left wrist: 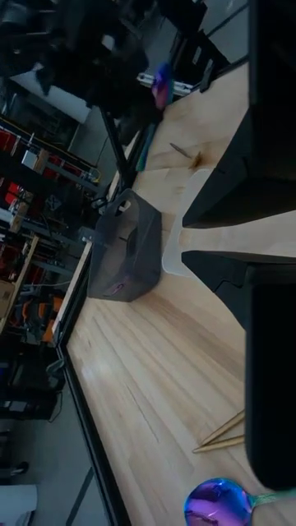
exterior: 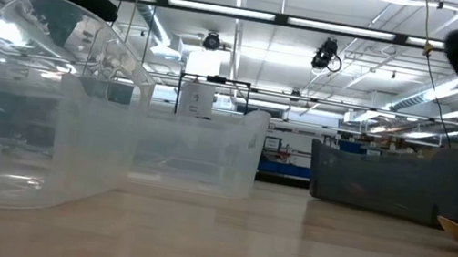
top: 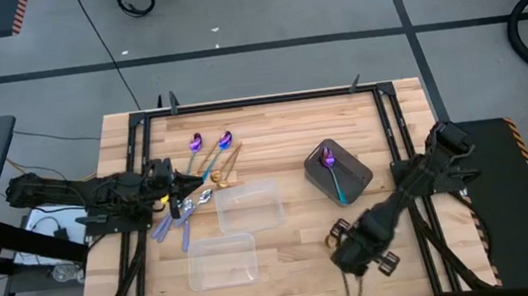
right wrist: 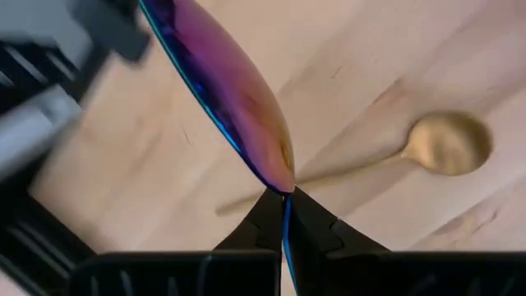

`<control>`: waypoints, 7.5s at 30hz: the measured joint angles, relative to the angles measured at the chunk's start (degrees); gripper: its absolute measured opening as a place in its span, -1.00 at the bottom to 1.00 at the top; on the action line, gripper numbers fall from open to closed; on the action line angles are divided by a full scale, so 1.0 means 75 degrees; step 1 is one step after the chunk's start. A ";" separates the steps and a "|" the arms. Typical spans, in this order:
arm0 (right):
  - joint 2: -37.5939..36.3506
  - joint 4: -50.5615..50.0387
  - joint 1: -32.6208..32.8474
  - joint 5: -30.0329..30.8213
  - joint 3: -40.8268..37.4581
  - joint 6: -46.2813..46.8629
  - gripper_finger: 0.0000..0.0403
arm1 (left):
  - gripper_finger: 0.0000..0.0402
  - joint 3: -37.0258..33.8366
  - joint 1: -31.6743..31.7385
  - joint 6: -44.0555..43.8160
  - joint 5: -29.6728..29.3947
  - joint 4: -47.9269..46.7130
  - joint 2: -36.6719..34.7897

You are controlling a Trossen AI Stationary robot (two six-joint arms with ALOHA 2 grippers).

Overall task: Sort silverware by color (type)
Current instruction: Put the blue spoon into the black transparent bin, then put the violet spoon into the top transparent bin

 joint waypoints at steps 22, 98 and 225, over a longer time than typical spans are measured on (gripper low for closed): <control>-0.1100 -0.0222 -0.3737 0.0796 0.0444 0.5364 -0.94 | -0.69 -0.0002 -0.0002 0.2794 -0.0004 0.0445 -0.0001; -0.1592 -0.0668 -0.6707 0.1564 -0.1296 0.9752 -0.22 | -0.69 0.0000 -0.0003 0.4385 -0.0004 -0.0316 -0.0001; 0.1255 1.0341 -0.2365 0.3236 -0.0975 -0.0393 -0.23 | -0.60 0.1996 -0.1512 -0.4645 0.2080 -0.5918 0.6592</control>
